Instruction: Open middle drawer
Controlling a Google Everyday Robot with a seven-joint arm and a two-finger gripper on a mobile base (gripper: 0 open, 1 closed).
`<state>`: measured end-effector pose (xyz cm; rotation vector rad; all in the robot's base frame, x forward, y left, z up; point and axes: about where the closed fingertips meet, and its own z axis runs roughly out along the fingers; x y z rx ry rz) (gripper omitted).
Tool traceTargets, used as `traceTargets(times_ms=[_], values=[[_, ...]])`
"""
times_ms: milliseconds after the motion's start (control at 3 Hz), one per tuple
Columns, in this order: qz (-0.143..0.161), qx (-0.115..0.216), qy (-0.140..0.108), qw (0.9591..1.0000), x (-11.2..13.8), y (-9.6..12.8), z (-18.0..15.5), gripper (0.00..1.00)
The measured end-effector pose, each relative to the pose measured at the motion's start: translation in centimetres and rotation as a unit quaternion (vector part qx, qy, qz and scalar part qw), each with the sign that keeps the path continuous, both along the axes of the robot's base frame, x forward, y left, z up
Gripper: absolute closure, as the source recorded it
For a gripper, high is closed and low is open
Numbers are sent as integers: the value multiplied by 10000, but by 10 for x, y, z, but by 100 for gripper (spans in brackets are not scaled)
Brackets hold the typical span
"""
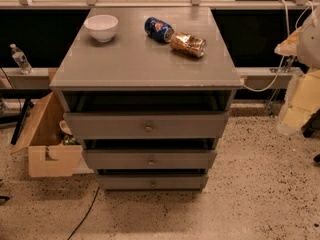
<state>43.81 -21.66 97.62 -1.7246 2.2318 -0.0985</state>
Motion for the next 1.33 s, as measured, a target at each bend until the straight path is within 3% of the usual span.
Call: traceTargets(times_ms=[333,667,1000,1333], values=[[0,0,0,10000,0,0,0,0],[205,-19,44,9998,0,10,-15,0],[570,-16,235,9981,-3,35,-61,0],[928,50,615,9938,-19,73,-151,0]])
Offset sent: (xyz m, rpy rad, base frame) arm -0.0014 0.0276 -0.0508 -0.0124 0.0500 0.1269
